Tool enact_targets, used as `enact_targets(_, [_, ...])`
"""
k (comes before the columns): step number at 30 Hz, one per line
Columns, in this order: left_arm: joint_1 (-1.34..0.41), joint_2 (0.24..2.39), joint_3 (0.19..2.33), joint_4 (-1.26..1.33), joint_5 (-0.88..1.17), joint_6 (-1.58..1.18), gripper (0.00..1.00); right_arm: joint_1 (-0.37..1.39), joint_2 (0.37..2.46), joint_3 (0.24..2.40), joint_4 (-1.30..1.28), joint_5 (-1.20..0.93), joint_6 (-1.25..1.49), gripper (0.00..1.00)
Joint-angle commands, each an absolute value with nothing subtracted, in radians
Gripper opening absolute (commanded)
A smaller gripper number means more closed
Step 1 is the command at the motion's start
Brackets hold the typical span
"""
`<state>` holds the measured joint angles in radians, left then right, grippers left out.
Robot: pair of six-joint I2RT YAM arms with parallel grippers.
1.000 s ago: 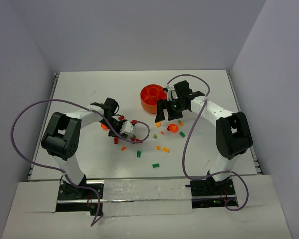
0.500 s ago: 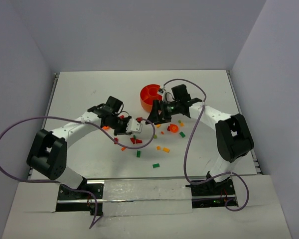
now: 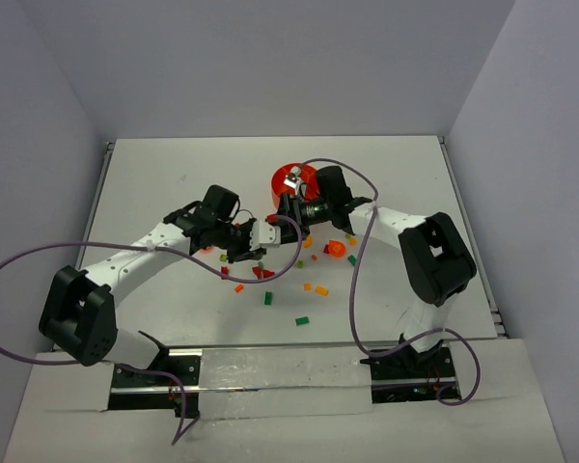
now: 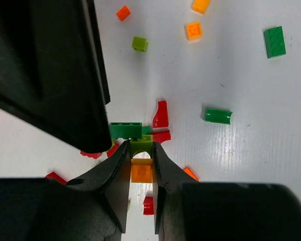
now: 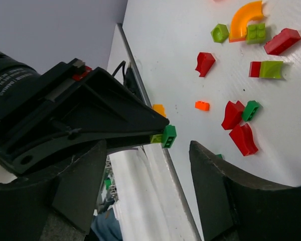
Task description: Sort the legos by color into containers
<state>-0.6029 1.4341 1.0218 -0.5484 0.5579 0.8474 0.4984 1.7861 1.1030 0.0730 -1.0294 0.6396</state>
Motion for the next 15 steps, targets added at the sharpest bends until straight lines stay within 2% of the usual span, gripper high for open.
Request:
enact_targets(1, [-0.609, 1.399, 1.032, -0.501, 0.585, 0.795, 0.0, 0.505, 1.806, 1.1, 0.166, -1.074, 0.701, 0.67])
enact_targets(6, [-0.609, 1.396, 1.034, -0.489, 0.58, 0.773, 0.0, 0.508, 1.809, 1.085, 0.222, -1.098, 0.741, 0.54])
enact_targets(15, [-0.609, 1.381, 1.043, -0.448, 0.581, 0.717, 0.0, 0.511, 1.825, 1.074, 0.221, -1.106, 0.732, 0.48])
